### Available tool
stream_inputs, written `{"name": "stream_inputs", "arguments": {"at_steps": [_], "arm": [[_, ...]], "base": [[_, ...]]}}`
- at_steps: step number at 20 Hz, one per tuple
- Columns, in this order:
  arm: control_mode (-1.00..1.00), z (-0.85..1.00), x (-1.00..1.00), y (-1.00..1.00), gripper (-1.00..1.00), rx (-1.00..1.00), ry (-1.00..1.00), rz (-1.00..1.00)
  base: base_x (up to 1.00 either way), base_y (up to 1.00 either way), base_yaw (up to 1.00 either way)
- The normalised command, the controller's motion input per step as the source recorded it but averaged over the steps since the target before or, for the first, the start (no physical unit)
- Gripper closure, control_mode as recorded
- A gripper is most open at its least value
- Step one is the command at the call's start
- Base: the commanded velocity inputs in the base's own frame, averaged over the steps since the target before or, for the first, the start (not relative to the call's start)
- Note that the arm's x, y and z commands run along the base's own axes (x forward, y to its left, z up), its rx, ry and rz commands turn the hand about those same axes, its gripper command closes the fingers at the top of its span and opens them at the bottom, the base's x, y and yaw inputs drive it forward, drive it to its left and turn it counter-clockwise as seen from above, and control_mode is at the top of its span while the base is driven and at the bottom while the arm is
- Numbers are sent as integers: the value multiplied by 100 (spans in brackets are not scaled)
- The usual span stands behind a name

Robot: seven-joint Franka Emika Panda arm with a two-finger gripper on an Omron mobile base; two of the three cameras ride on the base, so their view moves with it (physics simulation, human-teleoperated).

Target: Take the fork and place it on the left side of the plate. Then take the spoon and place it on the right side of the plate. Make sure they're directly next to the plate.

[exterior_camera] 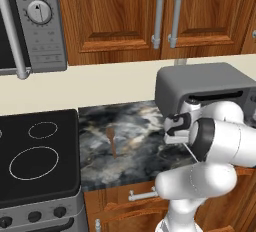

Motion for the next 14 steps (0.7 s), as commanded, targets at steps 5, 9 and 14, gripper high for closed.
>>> {"name": "stream_inputs", "arguments": {"at_steps": [5,9,14], "arm": [[-100,48,-27,5,100,5,0,0],[-100,77,-68,23,100,6,0,0],[-100,90,-57,33,100,0,0,0]], "base": [[0,0,0],[0,0,0],[0,0,0]]}}
